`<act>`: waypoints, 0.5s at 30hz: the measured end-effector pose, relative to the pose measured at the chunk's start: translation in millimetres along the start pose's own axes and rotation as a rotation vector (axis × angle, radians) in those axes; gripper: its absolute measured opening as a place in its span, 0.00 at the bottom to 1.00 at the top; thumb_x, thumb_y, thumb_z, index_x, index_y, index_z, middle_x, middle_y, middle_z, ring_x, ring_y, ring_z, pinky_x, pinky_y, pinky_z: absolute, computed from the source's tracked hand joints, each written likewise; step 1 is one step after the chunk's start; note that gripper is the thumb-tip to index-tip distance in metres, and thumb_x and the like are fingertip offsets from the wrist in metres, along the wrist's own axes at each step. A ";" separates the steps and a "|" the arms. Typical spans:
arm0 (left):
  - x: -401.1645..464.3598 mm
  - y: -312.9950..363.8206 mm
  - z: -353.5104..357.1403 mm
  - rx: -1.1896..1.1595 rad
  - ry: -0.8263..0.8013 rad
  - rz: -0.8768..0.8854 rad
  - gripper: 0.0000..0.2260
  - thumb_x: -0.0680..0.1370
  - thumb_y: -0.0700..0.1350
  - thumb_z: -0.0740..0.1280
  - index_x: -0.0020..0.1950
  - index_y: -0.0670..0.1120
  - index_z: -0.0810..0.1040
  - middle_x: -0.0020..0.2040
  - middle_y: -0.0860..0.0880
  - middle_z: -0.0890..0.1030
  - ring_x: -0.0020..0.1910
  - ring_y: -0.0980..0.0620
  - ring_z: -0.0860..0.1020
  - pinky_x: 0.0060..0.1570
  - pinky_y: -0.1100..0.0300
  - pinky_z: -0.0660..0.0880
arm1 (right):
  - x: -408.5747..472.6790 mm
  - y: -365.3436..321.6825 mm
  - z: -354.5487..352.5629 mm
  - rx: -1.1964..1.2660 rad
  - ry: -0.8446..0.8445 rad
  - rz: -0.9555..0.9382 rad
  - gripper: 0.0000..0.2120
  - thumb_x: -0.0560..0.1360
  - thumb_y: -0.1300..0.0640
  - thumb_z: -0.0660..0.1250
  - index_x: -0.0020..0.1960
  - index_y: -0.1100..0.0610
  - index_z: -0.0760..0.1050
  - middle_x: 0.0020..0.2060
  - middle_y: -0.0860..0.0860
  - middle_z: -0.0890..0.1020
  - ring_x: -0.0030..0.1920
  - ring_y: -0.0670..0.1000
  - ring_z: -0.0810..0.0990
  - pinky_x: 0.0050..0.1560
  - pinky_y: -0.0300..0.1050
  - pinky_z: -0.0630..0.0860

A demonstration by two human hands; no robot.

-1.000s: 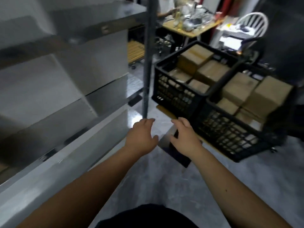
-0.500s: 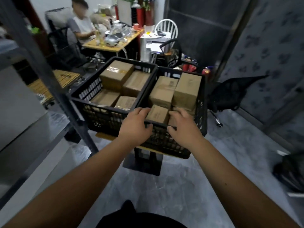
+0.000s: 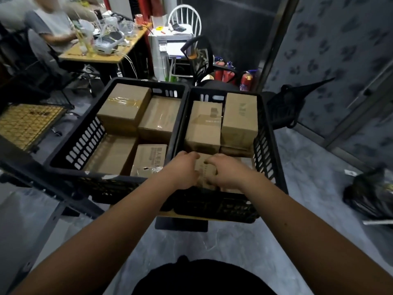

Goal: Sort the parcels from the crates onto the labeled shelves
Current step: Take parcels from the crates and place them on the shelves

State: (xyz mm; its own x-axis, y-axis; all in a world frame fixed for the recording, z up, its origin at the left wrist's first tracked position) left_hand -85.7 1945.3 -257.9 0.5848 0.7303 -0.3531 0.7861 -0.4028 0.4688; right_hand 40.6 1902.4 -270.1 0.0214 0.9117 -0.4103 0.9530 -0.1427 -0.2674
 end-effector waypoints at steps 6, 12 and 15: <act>32.6 -1.7 4.9 0.064 -0.129 0.047 0.37 0.79 0.45 0.71 0.84 0.53 0.57 0.78 0.46 0.64 0.72 0.44 0.71 0.62 0.56 0.73 | 17.2 14.6 32.6 -0.009 -0.112 0.062 0.37 0.73 0.41 0.73 0.78 0.51 0.66 0.76 0.55 0.65 0.71 0.60 0.71 0.69 0.56 0.74; 29.9 1.5 -5.4 0.161 -0.106 0.106 0.31 0.80 0.44 0.70 0.81 0.50 0.63 0.78 0.45 0.64 0.74 0.42 0.68 0.70 0.47 0.72 | 32.8 21.3 37.4 -0.038 -0.060 0.024 0.41 0.67 0.42 0.79 0.74 0.50 0.64 0.78 0.52 0.58 0.68 0.61 0.75 0.64 0.59 0.78; 28.1 3.9 -7.0 0.232 -0.059 0.156 0.28 0.80 0.42 0.69 0.79 0.49 0.66 0.76 0.46 0.66 0.74 0.44 0.68 0.68 0.48 0.73 | 41.6 21.2 41.2 -0.083 -0.042 -0.008 0.44 0.66 0.46 0.81 0.73 0.51 0.59 0.80 0.52 0.53 0.67 0.63 0.75 0.60 0.60 0.79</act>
State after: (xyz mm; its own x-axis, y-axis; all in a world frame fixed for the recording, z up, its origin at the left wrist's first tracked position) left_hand -67.6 1968.1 -260.3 0.7076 0.6188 -0.3411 0.7065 -0.6285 0.3253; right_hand 49.2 1921.4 -328.7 0.0022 0.8955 -0.4450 0.9748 -0.1012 -0.1989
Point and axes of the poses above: each hand's wrist, its own x-axis towards the middle knuckle, its own z-axis out of the palm, y = z × x, the point moved 8 cm from there along x, towards the middle knuckle
